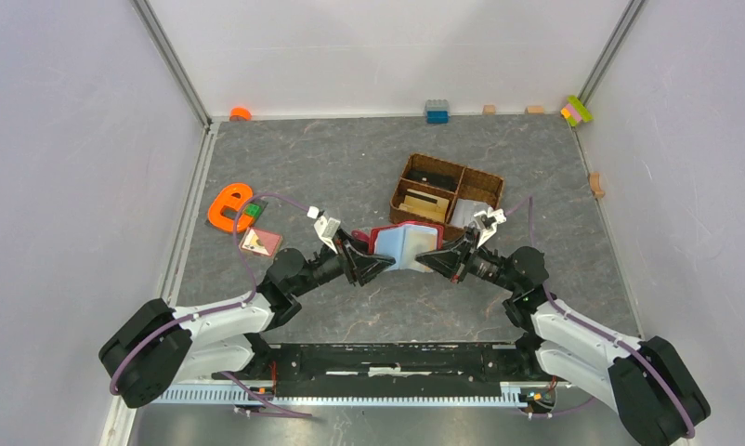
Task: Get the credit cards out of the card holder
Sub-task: Remove the credit card from the card holder.
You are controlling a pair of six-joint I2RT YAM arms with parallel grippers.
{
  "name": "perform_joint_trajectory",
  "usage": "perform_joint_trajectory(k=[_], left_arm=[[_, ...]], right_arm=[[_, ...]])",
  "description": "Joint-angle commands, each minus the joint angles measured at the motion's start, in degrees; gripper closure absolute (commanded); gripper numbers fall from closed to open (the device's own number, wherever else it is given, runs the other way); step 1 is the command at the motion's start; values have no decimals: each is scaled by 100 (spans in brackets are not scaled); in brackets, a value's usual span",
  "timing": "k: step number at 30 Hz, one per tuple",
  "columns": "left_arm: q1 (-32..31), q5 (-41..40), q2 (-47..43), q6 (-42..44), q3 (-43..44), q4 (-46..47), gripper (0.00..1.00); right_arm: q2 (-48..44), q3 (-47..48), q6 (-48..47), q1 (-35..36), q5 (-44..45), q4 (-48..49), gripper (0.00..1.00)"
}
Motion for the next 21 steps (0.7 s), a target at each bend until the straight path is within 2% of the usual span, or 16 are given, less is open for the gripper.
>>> perform_joint_trajectory(k=[1, 7, 8, 11, 14, 16, 19, 21], left_arm=[[-17, 39, -23, 135, 211, 310, 45], [-17, 3, -16, 108, 224, 245, 47], [-17, -6, -24, 105, 237, 211, 45], [-17, -43, -41, 93, 256, 122, 26], [-17, -82, -83, 119, 255, 56, 25], [-17, -86, -124, 142, 255, 38, 35], [-17, -214, -163, 181, 246, -72, 65], [-17, -434, -252, 210, 246, -265, 82]], right_arm=[[69, 83, 139, 37, -200, 574, 100], [199, 113, 123, 106, -251, 603, 100], [217, 129, 122, 121, -269, 600, 100], [277, 147, 106, 160, -294, 609, 100], [302, 178, 95, 192, -313, 609, 100], [316, 176, 81, 213, -317, 611, 100], [342, 213, 48, 223, -370, 579, 100], [312, 280, -62, 223, -394, 402, 94]])
